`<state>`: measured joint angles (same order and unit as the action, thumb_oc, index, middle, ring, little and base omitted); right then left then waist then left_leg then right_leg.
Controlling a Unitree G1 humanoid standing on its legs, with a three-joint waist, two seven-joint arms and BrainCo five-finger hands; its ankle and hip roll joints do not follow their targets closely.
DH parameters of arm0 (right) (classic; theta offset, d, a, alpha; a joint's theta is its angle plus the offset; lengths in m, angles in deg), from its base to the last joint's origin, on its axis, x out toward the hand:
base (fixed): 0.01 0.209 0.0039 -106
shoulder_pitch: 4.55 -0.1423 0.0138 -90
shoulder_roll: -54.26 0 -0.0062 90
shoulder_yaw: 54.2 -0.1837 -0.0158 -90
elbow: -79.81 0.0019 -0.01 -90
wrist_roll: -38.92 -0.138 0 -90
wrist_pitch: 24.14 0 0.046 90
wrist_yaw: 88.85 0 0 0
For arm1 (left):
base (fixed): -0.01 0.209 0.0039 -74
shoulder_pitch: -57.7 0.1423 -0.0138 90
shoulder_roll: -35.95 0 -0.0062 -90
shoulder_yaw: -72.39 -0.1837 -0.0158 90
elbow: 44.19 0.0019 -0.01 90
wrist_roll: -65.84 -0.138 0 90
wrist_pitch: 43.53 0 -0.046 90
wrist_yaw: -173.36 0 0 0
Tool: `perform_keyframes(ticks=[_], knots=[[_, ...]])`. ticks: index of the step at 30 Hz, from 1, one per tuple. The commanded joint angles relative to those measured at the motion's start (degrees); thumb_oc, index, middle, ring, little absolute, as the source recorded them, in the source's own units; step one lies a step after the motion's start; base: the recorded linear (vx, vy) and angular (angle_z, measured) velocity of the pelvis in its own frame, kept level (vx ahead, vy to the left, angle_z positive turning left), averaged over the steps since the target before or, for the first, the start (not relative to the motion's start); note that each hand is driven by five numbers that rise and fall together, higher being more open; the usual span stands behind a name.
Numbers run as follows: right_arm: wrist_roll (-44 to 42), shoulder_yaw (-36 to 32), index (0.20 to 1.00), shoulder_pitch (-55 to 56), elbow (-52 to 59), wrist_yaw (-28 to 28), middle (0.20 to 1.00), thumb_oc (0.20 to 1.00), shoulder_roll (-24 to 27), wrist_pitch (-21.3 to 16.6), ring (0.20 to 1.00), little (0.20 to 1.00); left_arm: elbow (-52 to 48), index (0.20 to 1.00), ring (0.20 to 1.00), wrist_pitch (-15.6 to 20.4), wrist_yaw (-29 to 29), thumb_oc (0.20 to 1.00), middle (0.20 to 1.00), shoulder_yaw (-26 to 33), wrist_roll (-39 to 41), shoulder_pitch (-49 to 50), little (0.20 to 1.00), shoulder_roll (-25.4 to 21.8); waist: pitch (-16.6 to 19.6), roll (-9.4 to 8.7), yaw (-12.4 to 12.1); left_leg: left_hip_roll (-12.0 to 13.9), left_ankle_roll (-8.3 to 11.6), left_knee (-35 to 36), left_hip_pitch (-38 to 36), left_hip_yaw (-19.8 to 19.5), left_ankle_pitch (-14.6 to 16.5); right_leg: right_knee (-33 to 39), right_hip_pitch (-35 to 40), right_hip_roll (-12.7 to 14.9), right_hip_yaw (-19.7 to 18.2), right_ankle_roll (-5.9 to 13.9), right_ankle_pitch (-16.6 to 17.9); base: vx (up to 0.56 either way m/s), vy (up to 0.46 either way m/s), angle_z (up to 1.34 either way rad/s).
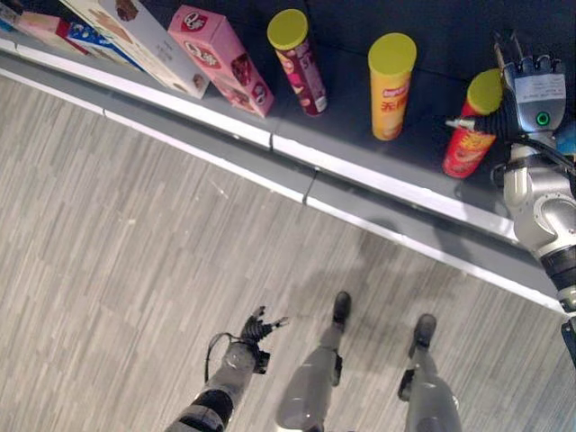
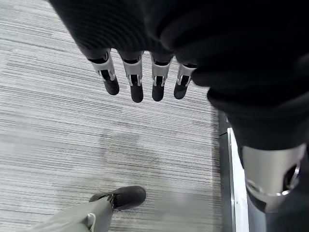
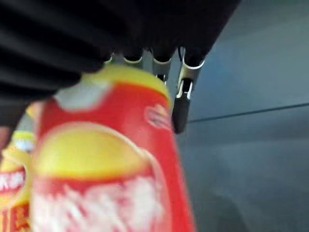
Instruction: Put the goods on the table back onto the shelves and tidy them up.
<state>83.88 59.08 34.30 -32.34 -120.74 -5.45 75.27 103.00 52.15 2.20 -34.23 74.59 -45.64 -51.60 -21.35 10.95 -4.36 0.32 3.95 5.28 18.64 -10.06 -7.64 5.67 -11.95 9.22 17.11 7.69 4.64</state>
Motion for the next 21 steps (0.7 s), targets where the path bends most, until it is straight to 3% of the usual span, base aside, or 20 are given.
perform_keyframes(ticks=[1,8,11,12,13,14,17,19,21], knots=[[1.3,0.3,1.000,-2.7,5.8,-2.7,1.000,1.000,0.2,-1.0,1.000,1.000,4.0,1.000,1.000,-0.1,1.8,1.000,1.000,-1.8,0.8,-0.7,1.000,-1.5,2.8,-3.73,1.5,0.9,3.27,-0.3,-0.3,7.3,4.1,-2.5,-1.7,3.8,-7.7,3.76,-2.0,-0.02,0.095,-0.02],[-1.8,-8.2,1.000,13.2,22.6,-2.5,1.000,1.000,-6.2,-5.2,1.000,1.000,3.2,1.000,1.000,-1.0,2.6,1.000,1.000,0.1,0.8,-0.5,1.000,-0.5,4.8,-7.20,3.6,1.9,2.35,-0.3,-4.2,9.3,6.0,-1.6,0.9,3.5,-8.6,3.87,-1.6,0.02,0.043,-0.08],[-15.3,-7.9,1.000,22.1,29.1,7.9,1.000,1.000,-6.9,-12.4,1.000,1.000,3.0,1.000,1.000,-1.2,2.1,1.000,1.000,2.5,0.1,0.6,1.000,-1.3,5.9,-9.62,4.9,2.5,2.00,-0.3,-6.4,10.4,6.9,-1.3,2.3,3.3,-8.8,4.02,-1.5,0.03,0.026,-0.10],[-15.4,-8.0,1.000,22.3,29.4,8.1,1.000,1.000,-6.9,-12.4,1.000,1.000,3.0,1.000,1.000,-1.2,2.1,1.000,1.000,2.4,0.1,0.7,1.000,-1.3,5.9,-9.66,4.8,2.4,1.99,-0.3,-6.5,10.4,6.9,-1.3,2.4,3.3,-8.9,4.03,-1.6,0.03,0.030,-0.10],[-22.4,-8.4,1.000,25.9,30.4,12.1,1.000,1.000,-7.4,-14.4,1.000,1.000,2.9,1.000,1.000,-1.3,1.8,1.000,1.000,3.0,-0.5,1.2,1.000,-1.6,6.3,-10.26,5.2,2.6,1.89,-0.3,-7.2,10.9,7.2,-1.3,2.9,3.2,-9.0,4.08,-1.6,0.12,0.069,-0.30],[-44.3,-8.9,1.000,38.2,30.6,27.7,1.000,1.000,-8.7,-17.6,1.000,1.000,2.1,1.000,1.000,-1.6,-0.9,1.000,1.000,4.8,-2.1,2.8,1.000,-2.9,7.6,-11.73,6.4,3.0,1.73,-0.3,-10.0,12.5,8.0,-1.3,4.9,3.2,-9.2,4.34,-1.9,0.13,0.086,-0.23],[-51.3,-7.9,1.000,43.5,27.3,35.6,1.000,1.000,-8.3,-18.2,1.000,1.000,1.3,1.000,1.000,-1.1,-3.0,1.000,1.000,5.3,-2.4,4.0,1.000,-3.3,8.7,-12.29,7.0,3.0,1.67,-0.3,-11.4,13.2,8.3,-1.3,6.0,3.3,-9.0,4.47,-1.9,0.09,0.049,-0.27],[-63.8,-5.1,1.000,51.4,18.2,48.1,1.000,1.000,-7.7,-15.3,1.000,1.000,-0.8,1.000,1.000,-0.1,-6.2,1.000,1.000,4.6,-2.6,7.5,1.000,-3.5,11.4,-13.14,7.4,3.0,1.66,-0.3,-14.8,14.3,9.3,-2.1,8.5,3.6,-8.7,4.78,-2.7,0.15,0.058,-0.32],[-64.8,-3.7,1.000,52.7,14.6,51.0,1.000,1.000,-7.1,-14.1,1.000,1.000,-1.1,1.000,1.000,0.1,-7.6,1.000,1.000,4.7,-1.9,8.5,1.000,-3.5,12.2,-13.35,7.4,3.0,1.67,-0.3,-16.1,14.6,9.7,-2.3,9.4,3.7,-8.7,4.83,-2.8,0.10,0.018,-0.12]])
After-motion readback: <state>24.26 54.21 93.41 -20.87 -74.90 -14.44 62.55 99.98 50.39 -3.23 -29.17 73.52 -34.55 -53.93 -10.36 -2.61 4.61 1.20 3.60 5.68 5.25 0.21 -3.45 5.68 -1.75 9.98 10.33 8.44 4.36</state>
